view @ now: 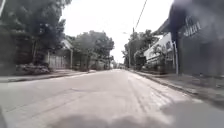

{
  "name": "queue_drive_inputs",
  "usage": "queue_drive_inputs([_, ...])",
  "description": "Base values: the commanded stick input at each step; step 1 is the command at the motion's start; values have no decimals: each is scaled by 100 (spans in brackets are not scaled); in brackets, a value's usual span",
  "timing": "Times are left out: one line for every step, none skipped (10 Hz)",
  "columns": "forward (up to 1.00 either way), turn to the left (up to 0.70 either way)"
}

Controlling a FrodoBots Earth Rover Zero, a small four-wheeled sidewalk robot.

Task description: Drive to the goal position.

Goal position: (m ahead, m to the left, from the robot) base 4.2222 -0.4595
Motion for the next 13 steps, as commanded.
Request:
queue_drive_inputs([50, 0])
queue_drive_inputs([50, 0])
queue_drive_inputs([50, 0])
queue_drive_inputs([50, 0])
queue_drive_inputs([50, 0])
queue_drive_inputs([50, 0])
queue_drive_inputs([50, 0])
queue_drive_inputs([50, 0])
queue_drive_inputs([50, 0])
queue_drive_inputs([50, 0])
queue_drive_inputs([50, 0])
queue_drive_inputs([50, 0])
queue_drive_inputs([50, 0])
